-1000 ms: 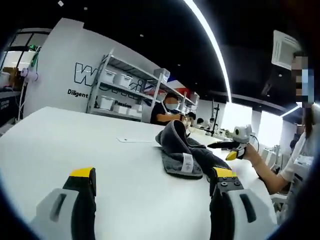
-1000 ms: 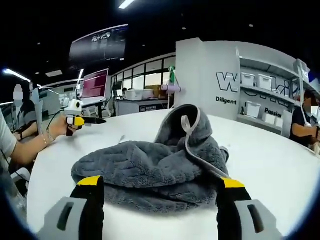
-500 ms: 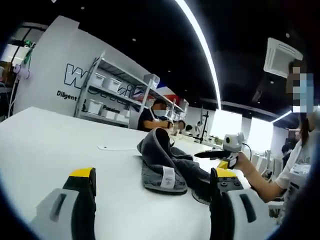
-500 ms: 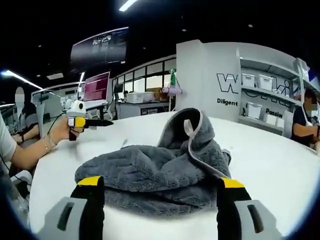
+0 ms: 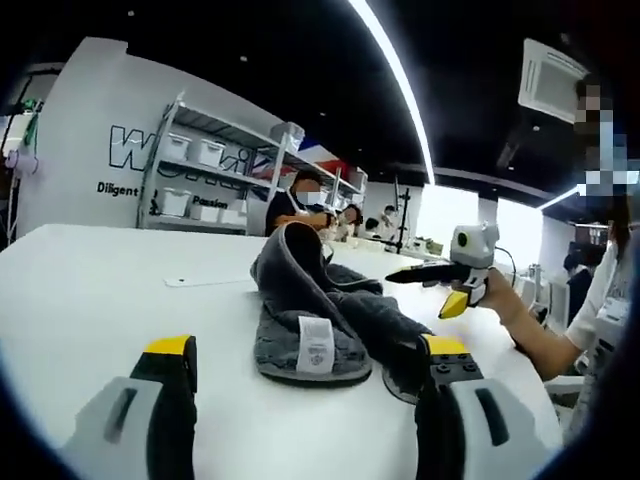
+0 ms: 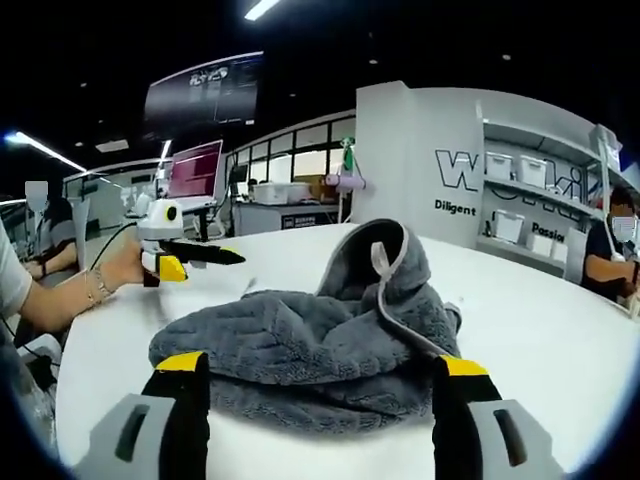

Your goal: Fold the towel on the table until its edges align and the towel forms a compact rectangular stack.

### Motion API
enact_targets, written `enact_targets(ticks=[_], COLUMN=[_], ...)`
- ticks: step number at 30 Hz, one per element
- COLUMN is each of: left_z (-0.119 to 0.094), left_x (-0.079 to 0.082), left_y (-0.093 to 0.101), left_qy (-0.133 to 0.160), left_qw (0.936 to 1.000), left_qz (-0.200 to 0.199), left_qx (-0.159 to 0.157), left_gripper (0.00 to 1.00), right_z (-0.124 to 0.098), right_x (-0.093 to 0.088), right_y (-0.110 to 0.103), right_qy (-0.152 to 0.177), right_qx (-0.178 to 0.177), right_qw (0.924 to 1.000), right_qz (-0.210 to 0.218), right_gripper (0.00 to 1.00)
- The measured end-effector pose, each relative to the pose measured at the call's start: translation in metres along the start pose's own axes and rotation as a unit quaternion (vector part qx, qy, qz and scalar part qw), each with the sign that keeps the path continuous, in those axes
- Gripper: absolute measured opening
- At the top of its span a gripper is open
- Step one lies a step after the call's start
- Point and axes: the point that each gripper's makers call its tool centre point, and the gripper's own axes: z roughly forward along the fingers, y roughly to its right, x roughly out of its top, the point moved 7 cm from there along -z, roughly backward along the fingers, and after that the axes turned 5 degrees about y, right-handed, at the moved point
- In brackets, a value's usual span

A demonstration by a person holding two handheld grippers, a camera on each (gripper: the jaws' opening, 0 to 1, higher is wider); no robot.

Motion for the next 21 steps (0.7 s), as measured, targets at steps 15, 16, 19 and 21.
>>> enact_targets(ticks=[15,16,19,21], left_z=[0.037,0.038,0.037,0.036], left_x=[-0.019,-0.020,-0.021,-0.022], left_y=[0.010,0.011,0.013,0.014], left_qy=[-0.061,-0.064,-0.069,-0.084], left_qw=[0.9970,0.9967,0.9958,0.9929], left_qz=[0.048,0.051,0.060,0.084], left_qx=[-0.003,-0.004,-0.001,0.001], left_gripper=[0.75,0.71,0.55,0.49], right_z=[-0.001,-0.001,-0.002,-0.002], right_x=[0.003,0.003,0.004,0.004], right_y=[0.001,0.000,0.000,-0.001], right_qy=[0.003,0.004,0.005,0.007], right_qx=[-0.002,-0.002,-0.002,-0.002], right_qw=[0.9999,0.9999,0.9999,0.9999], right_qz=[-0.012,-0.012,-0.012,-0.012], right_gripper=[0.95,0.95,0.95,0.94])
